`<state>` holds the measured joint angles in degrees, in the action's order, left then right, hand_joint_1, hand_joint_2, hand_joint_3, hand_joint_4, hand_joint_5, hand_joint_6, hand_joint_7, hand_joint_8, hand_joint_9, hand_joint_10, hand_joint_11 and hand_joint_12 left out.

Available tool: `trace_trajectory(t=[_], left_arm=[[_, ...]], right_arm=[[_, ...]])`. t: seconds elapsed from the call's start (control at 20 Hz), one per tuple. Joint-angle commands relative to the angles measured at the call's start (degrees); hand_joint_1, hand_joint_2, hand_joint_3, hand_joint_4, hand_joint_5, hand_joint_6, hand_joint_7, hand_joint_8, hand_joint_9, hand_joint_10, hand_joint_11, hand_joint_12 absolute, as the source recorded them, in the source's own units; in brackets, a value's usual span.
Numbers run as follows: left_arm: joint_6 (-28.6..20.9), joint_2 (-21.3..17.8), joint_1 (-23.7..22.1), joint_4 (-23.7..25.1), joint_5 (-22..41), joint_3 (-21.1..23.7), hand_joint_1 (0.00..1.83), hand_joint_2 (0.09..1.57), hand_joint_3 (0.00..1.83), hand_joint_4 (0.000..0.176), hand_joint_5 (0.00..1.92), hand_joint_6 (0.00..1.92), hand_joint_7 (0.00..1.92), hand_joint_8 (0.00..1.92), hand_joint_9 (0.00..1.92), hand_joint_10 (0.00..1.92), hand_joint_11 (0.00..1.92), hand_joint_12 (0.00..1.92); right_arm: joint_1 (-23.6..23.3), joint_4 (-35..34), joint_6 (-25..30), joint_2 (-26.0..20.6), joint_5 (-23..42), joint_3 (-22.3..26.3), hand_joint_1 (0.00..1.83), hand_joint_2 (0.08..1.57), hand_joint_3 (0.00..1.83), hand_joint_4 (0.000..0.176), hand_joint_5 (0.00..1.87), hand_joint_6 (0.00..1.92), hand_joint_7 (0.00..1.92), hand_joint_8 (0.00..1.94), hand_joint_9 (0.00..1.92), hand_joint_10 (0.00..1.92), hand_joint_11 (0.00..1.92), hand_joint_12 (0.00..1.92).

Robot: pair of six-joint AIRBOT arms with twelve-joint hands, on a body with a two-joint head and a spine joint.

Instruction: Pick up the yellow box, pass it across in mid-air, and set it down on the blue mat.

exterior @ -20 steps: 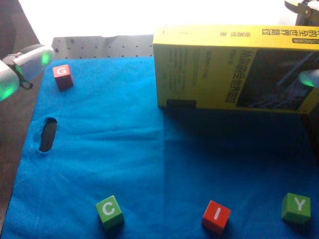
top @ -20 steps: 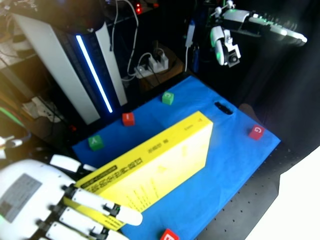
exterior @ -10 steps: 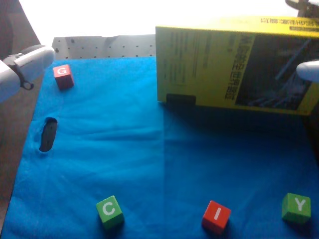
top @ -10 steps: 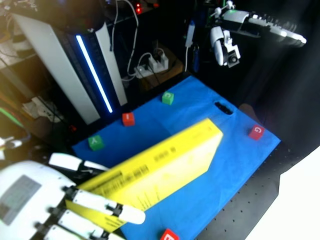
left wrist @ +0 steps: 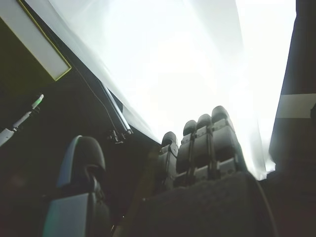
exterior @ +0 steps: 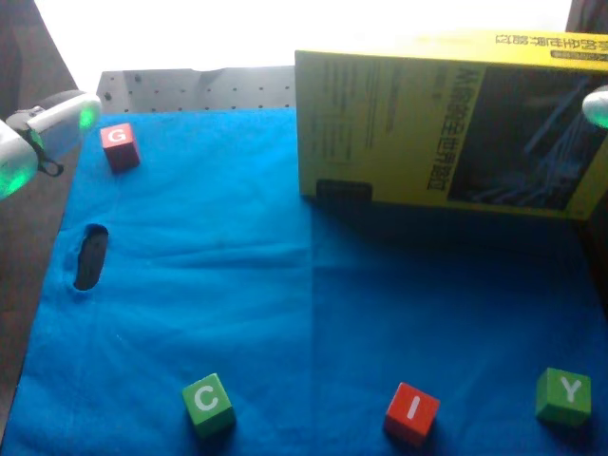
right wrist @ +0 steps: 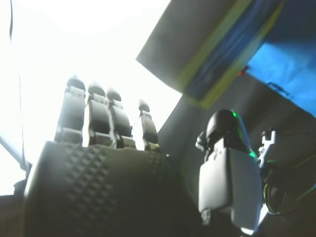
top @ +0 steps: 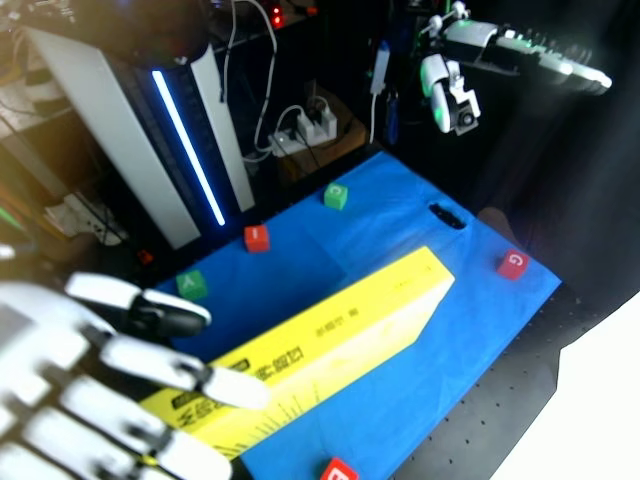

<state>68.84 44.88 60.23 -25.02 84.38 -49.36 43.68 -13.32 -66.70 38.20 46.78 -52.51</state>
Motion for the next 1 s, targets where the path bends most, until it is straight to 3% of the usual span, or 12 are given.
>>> trace_trajectory(t=[0.0, 0.1, 0.2, 0.25, 0.35, 0.4, 0.55, 0.7, 0.8, 0.85, 0.9, 0.95], left_arm=[[-0.29, 0.03, -0.42, 1.53, 7.91, -0.03, 0.59, 1.17, 0.0, 0.167, 0.03, 0.0, 0.0, 0.0, 0.0, 0.0, 0.0, 0.0], [-0.3, -0.04, -0.34, 1.55, 7.84, 0.0, 0.6, 1.18, 0.0, 0.171, 0.03, 0.0, 0.0, 0.0, 0.0, 0.0, 0.0, 0.0], [-0.3, -0.36, -0.18, 1.84, 7.92, 0.15, 0.59, 1.18, 0.0, 0.152, 0.03, 0.0, 0.0, 0.0, 0.0, 0.0, 0.0, 0.0], [-0.3, -0.75, 0.05, 2.22, 8.51, 0.39, 0.59, 1.17, 0.0, 0.16, 0.02, 0.0, 0.0, 0.0, 0.0, 0.0, 0.0, 0.0], [-0.29, -1.05, 0.32, 2.56, 9.4, 0.64, 0.59, 1.17, 0.0, 0.172, 0.01, 0.0, 0.0, 0.0, 0.0, 0.0, 0.0, 0.0], [-0.29, -1.18, 0.44, 2.76, 9.88, 0.81, 0.58, 1.16, 0.0, 0.174, 0.01, 0.0, 0.0, 0.0, 0.0, 0.0, 0.0, 0.0], [-0.27, -1.76, 1.05, 3.35, 11.39, 1.3, 0.53, 1.15, 0.0, 0.176, 0.0, 0.0, 0.0, 0.0, 0.0, 0.0, 0.0, 0.0], [-0.26, -2.71, 1.32, 3.52, 12.53, 1.52, 0.51, 1.15, 0.0, 0.176, 0.0, 0.0, 0.0, 0.0, 0.0, 0.0, 0.0, 0.0], [-0.23, -3.23, 1.61, 3.69, 13.67, 1.8, 0.54, 1.16, 0.0, 0.15, 0.0, 0.0, 0.0, 0.0, 0.0, 0.0, 0.0, 0.0], [-0.23, -3.59, 1.69, 3.68, 14.48, 1.99, 0.53, 1.17, 0.0, 0.175, 0.0, 0.0, 0.0, 0.0, 0.0, 0.0, 0.0, 0.0], [-0.24, -3.83, 1.71, 3.65, 14.78, 2.03, 0.53, 1.17, 0.0, 0.175, 0.0, 0.0, 0.0, 0.0, 0.0, 0.0, 0.0, 0.0], [-0.22, -3.92, 1.7, 3.64, 14.79, 1.96, 0.48, 1.18, 0.01, 0.176, 0.0, 0.0, 0.0, 0.0, 0.0, 0.0, 0.0, 0.0]], right_arm=[[-1.09, 0.73, -0.78, 0.03, 8.08, 0.68, 0.35, 1.1, 0.0, 0.171, 0.0, 0.0, 0.0, 0.0, 0.0, 0.0, 0.0, 0.0], [-1.09, 1.89, -1.61, 0.03, 9.53, 1.95, 0.37, 1.11, 0.0, 0.176, 0.0, 0.0, 0.0, 0.0, 0.0, 0.0, 0.0, 0.0], [-1.08, 2.59, -1.61, 0.03, 11.24, 2.53, 0.38, 1.13, 0.01, 0.176, 0.0, 0.0, 0.0, 0.0, 0.0, 0.0, 0.0, 0.0], [-1.06, 3.46, -1.61, 0.01, 12.47, 3.1, 0.38, 1.13, 0.01, 0.165, 0.0, 0.0, 0.0, 0.0, 0.0, 0.0, 0.0, 0.0], [-1.05, 4.14, -1.61, -0.08, 13.54, 3.71, 0.36, 1.12, 0.0, 0.171, 0.0, 0.0, 0.0, 0.0, 0.0, 0.0, 0.0, 0.0], [-1.04, 4.4, -1.61, -0.37, 14.24, 4.02, 0.35, 1.12, 0.0, 0.159, 0.0, 0.0, 0.0, 0.0, 0.0, 0.0, 0.0, 0.0], [-0.13, 4.76, -1.72, -1.71, 17.42, 5.26, 0.36, 1.13, 0.01, 0.174, 0.0, 0.0, 0.0, 0.0, 0.0, 0.0, 0.0, 0.0], [0.21, 4.74, -1.82, -3.28, 17.96, 6.04, 0.36, 1.13, 0.01, 0.172, 0.0, 0.0, 0.0, 0.0, 0.0, 0.0, 0.0, 0.0], [0.47, 4.71, -1.87, -3.5, 20.61, 6.39, 0.34, 1.15, 0.01, 0.142, 0.0, 0.0, 0.0, 0.0, 0.0, 0.0, 0.0, 0.0], [0.81, 4.69, -1.87, -3.83, 22.79, 6.74, 0.32, 1.15, 0.01, 0.096, 0.0, 0.0, 0.0, 0.0, 0.0, 0.0, 0.0, 0.0], [1.25, 4.67, -1.87, -4.32, 24.53, 7.05, 0.32, 1.15, 0.01, 0.096, 0.0, 0.0, 0.0, 0.0, 0.0, 0.0, 0.0, 0.0], [1.66, 4.47, -1.87, -4.81, 25.76, 7.29, 0.32, 1.16, 0.01, 0.072, 0.0, 0.0, 0.0, 0.0, 0.0, 0.0, 0.0, 0.0]])
